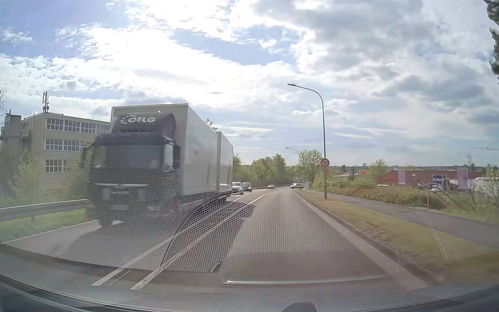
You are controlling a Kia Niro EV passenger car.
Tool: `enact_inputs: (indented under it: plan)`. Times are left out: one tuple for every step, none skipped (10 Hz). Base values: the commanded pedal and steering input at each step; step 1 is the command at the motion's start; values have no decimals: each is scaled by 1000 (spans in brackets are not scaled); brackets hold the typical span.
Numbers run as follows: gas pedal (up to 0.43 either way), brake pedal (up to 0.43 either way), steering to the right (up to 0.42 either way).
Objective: Follow the waypoints while adhering to traffic rules and regulations
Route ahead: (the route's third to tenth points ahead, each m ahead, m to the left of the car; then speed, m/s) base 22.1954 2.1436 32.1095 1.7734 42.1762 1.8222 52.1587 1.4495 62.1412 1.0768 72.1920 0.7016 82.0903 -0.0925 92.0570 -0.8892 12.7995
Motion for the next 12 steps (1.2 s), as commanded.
enact_inputs:
  plan:
    - [0, 0, 4]
    - [0, 0, 4]
    - [0, 0, 4]
    - [0, 0, 4]
    - [0, 0, 4]
    - [0, 0, 4]
    - [0, 0, 3]
    - [0, 0, 3]
    - [0, 0, 3]
    - [0, 0, 3]
    - [0, 0, 3]
    - [0, 0, 3]
